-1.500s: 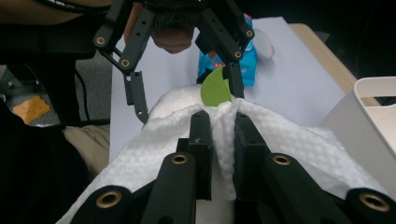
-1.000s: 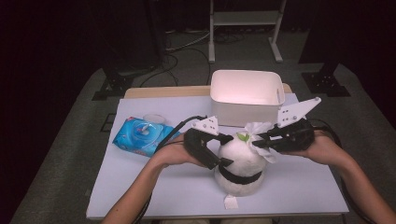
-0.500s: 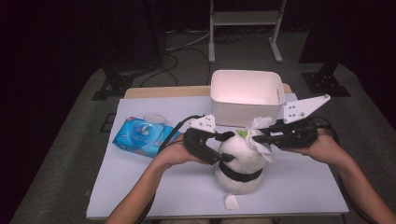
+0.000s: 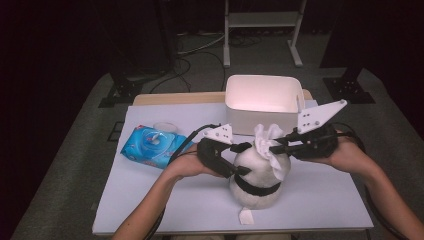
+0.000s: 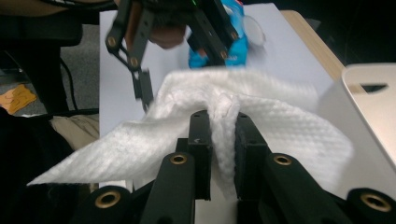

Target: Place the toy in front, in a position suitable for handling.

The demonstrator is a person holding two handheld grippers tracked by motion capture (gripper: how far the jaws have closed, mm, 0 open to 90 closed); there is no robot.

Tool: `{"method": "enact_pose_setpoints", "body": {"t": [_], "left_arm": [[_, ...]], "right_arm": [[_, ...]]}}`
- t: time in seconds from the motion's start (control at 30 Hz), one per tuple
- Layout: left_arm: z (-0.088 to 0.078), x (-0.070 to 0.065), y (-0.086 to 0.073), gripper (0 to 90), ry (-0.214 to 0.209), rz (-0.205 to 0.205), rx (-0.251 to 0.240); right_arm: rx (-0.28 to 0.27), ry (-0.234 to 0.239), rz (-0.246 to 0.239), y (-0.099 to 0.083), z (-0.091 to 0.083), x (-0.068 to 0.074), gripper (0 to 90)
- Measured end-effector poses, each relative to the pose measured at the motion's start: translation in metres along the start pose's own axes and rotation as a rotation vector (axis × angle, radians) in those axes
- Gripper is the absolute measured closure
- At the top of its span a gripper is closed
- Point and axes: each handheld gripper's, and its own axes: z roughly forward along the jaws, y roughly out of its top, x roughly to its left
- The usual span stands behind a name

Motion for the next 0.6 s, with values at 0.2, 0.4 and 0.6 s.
{"method": "enact_pose_setpoints", "body": {"t": [0.2, 0.4, 0.6], "left_arm": [[-0.002, 0.0, -0.001, 30.3, -0.001, 0.003, 0.005], [-0.003, 0.0, -0.001, 29.9, -0.003, 0.0, 0.007], [-0.001, 0.0, 0.002, 29.1, -0.006, 0.012, 0.021]], "right_arm": [[0.014, -0.039, 0.063, -0.027, -0.019, -0.005, 78.9], [0.019, -0.072, 0.104, -0.048, -0.035, -0.008, 78.9], [0.069, -0.076, 0.081, -0.048, -0.033, -0.006, 75.5]]}}
